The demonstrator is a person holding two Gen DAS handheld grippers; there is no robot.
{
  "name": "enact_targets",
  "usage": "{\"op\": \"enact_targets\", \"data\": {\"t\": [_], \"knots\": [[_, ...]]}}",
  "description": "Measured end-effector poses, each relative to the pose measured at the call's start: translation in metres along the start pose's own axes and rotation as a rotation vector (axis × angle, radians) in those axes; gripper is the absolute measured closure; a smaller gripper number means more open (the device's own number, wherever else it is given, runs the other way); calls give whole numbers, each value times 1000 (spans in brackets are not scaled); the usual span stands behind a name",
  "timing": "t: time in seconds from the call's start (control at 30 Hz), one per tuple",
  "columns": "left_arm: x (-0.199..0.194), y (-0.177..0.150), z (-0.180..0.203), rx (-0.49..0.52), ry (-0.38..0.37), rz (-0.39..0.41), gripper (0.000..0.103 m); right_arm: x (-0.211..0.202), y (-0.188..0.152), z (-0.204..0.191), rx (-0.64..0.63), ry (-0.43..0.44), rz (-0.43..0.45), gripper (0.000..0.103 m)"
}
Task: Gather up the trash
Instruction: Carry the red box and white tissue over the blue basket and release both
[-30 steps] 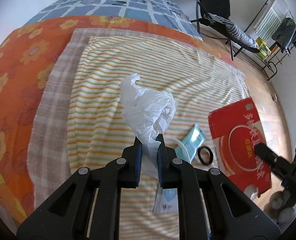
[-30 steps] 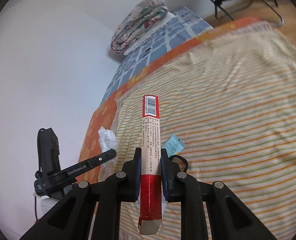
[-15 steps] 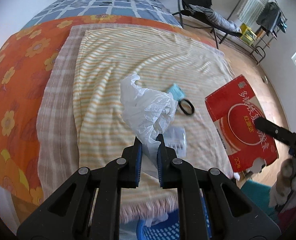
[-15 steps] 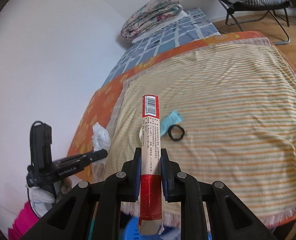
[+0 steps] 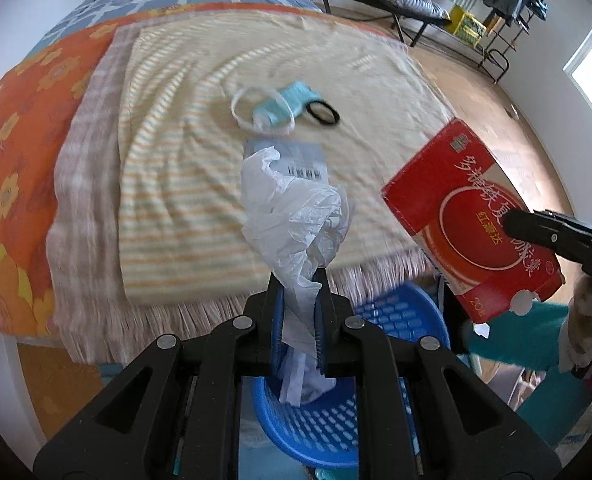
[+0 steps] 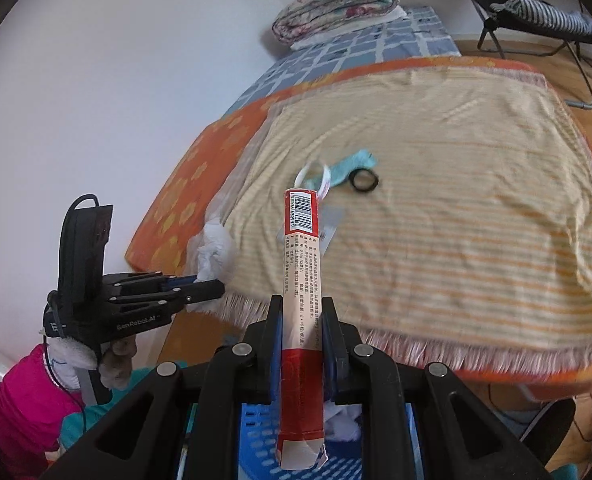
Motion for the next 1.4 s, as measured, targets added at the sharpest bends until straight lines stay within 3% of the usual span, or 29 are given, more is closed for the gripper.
{"op": "enact_targets", "data": {"t": [0.47,0.83,0.9,0.97,1.0,1.07,1.17,1.3,1.4], "knots": [[43,-82,25,52,-21,-134,92,27,-70,-1,-69,-48,-92,87],[59,-99,41,84,-28,-192,91,39,-91,8,-55,-71,-138,83],[61,-100,41,87,-25,-197,85,40,-91,8,-51,-72,-143,82],[62,-99,42,87,-24,-199,66,40,-91,8,-49,-71,-144,81],[63,-99,43,89,-27,-200,63,40,-91,9,-48,-73,-146,80],[64,-101,44,96,-21,-200,61,40,-91,10,-49,-79,-147,71],[65,-101,46,99,-17,-203,61,41,-92,12,-45,-90,-149,66],[65,-99,44,95,-13,-198,61,40,-92,16,-33,-109,-147,46],[62,-95,41,87,-13,-190,61,38,-90,18,-34,-135,-145,42]]}}
Point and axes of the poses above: each gripper's, at about its wrist camera, not at the fingertips, and x roughly the way its jaws point, z to its right, y to its top, the point moved 8 cm from there along x, roughly the way its jaws point, and after that the axes turned 7 degrees about -z, right-handed, at the moved point
